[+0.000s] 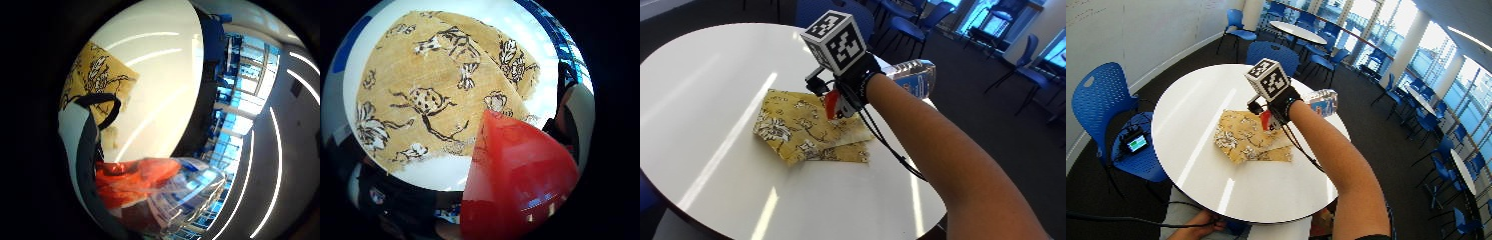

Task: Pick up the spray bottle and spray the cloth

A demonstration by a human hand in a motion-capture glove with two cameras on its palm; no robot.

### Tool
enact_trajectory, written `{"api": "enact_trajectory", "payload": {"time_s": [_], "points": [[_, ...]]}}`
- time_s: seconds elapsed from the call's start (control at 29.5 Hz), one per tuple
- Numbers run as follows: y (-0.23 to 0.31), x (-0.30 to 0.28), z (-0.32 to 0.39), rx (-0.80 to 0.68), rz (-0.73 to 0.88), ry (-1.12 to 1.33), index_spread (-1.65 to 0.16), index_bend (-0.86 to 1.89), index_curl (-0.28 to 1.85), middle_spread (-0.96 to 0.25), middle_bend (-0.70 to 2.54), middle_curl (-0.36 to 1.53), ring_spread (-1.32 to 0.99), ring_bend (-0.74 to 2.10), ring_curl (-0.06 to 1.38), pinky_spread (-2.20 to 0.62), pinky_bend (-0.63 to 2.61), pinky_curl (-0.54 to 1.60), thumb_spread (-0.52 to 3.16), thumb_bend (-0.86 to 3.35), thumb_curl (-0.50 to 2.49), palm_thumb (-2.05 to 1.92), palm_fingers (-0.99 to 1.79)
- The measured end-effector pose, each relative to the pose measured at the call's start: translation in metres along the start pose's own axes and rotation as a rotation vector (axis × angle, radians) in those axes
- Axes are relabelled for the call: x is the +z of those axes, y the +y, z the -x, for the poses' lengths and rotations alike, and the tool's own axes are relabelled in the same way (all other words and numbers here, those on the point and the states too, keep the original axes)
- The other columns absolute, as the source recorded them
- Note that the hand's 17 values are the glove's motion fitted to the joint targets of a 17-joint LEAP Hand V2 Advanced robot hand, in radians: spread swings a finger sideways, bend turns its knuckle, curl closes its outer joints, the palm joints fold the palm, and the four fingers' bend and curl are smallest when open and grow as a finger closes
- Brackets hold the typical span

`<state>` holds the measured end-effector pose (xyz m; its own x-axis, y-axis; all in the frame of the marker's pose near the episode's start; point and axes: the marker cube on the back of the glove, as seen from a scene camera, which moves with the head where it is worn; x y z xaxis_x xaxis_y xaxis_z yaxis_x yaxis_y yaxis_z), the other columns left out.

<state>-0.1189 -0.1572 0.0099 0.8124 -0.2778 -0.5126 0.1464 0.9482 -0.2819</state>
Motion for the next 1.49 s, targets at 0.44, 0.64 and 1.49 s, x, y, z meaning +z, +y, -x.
{"api": "enact_trajectory", "payload": {"time_s": [0.44, 0.64, 1.49], "points": [[0.001, 0.002, 0.000, 0.009, -0.006, -0.067, -0.29, 0.33, 0.56, -0.21, 0.63, 0.50, -0.21, 0.66, 0.45, -0.18, 0.53, 0.68, 0.24, -0.03, 0.81, 0.95, 1.34], [0.000, -0.022, 0.011, -0.014, -0.091, -0.281, -0.29, 0.33, 0.56, -0.21, 0.63, 0.50, -0.21, 0.66, 0.45, -0.18, 0.52, 0.69, 0.24, -0.03, 0.81, 0.95, 1.34], [-0.026, -0.163, 0.026, -0.104, -0.781, -1.536, -0.28, 0.32, 0.56, -0.20, 0.62, 0.49, -0.19, 0.69, 0.46, -0.17, 0.47, 0.73, 0.25, -0.03, 0.82, 0.96, 1.33]]}}
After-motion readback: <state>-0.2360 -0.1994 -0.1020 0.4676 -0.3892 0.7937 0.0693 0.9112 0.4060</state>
